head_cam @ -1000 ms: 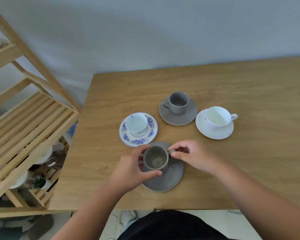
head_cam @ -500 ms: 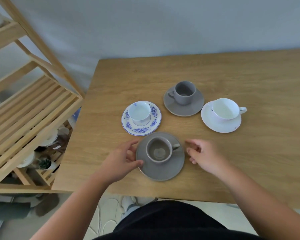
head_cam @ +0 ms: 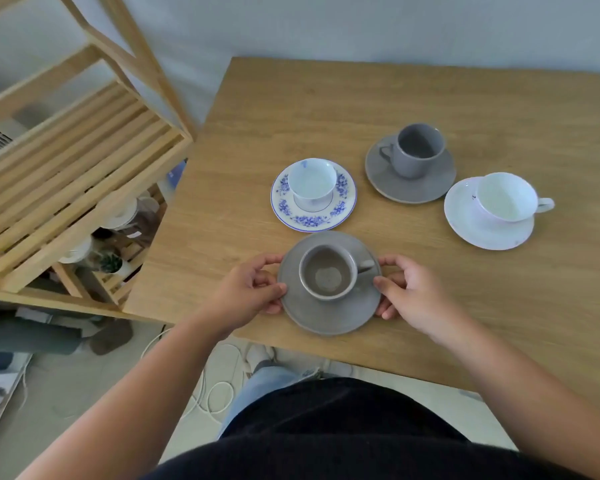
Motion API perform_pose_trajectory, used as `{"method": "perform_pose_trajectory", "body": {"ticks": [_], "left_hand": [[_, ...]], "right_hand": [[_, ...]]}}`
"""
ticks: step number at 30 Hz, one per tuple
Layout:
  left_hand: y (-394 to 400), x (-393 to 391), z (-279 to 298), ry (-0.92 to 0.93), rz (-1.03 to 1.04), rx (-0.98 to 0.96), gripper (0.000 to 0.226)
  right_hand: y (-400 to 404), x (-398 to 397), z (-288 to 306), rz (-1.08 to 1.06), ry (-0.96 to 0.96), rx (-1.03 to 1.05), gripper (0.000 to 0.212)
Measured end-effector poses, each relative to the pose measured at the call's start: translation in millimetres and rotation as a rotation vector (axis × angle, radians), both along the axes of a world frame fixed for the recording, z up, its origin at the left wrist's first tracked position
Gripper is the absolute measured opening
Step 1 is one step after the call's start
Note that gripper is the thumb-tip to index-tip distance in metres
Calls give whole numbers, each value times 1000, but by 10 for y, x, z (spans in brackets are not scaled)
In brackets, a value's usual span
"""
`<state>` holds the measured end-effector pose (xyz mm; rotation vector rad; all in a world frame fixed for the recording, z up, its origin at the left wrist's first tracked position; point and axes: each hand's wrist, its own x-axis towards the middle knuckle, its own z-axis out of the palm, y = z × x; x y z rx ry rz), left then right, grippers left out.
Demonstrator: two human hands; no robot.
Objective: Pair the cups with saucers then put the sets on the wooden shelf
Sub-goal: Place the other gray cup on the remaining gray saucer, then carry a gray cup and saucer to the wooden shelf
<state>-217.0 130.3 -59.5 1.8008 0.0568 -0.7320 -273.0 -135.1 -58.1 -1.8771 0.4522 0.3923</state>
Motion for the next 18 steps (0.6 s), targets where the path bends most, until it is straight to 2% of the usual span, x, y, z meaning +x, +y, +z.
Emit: {"method": "perform_pose_trajectory", "body": {"ticks": [5,9,13,18], "left_hand": [[267,-45,85,14,107,-74,42],[604,-63,207,29,214,-131,44],[1001,-17,305,-3,300,-138,44],[1598,138,389,-62,382,-124,43]], "right_hand": [[258,122,-5,72,-64,46,25],[562,293,88,124,-101,169,27],[982,549,202,159,-134,243,27],[1639,894,245,221,-155,242,28]]}}
